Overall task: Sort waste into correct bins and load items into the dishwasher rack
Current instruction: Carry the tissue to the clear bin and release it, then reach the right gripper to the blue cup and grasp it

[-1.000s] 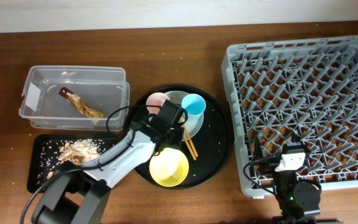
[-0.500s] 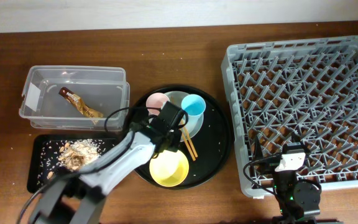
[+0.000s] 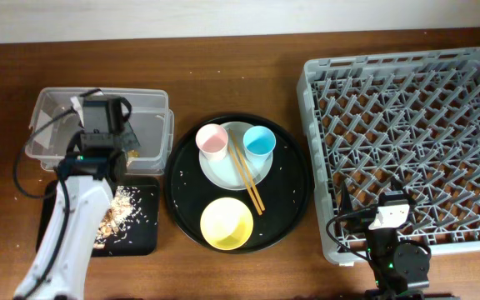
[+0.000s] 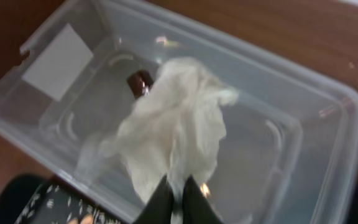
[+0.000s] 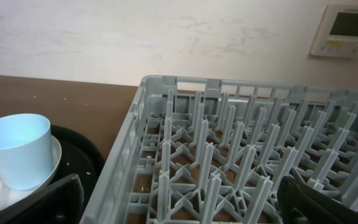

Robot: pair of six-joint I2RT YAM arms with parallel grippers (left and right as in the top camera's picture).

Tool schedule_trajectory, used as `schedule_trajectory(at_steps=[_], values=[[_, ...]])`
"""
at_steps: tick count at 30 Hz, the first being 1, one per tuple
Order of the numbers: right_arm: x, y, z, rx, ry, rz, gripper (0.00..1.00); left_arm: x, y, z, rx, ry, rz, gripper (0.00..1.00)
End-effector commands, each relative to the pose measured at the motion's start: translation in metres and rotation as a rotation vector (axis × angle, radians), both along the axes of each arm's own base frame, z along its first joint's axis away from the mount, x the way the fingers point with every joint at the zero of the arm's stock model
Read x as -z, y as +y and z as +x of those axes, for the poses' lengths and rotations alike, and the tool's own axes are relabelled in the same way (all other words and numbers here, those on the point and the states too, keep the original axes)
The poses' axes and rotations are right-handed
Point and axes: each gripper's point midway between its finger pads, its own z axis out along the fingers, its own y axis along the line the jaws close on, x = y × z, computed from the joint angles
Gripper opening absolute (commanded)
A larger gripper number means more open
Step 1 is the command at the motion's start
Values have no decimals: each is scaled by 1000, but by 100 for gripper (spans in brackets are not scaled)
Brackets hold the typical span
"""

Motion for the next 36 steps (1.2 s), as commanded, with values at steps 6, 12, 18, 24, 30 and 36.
schedule_trajectory(at_steps=[6, 12, 18, 24, 30, 36], values=[[3, -3, 0, 17, 4, 4, 98, 30, 50, 49, -98, -90, -66, 73], [3, -3, 0, 17, 4, 4, 98, 28, 56, 49, -111, -98, -66, 99], [3, -3, 0, 17, 4, 4, 98, 28, 56, 49, -111, -98, -66, 99], [3, -3, 0, 17, 4, 4, 98, 28, 56, 49, -111, -98, -66, 99], [3, -3, 0, 17, 4, 4, 98, 28, 56, 49, -111, -98, -66, 100], [1, 17, -2, -96, 10, 111, 98, 28, 56, 49, -111, -98, -66, 99]])
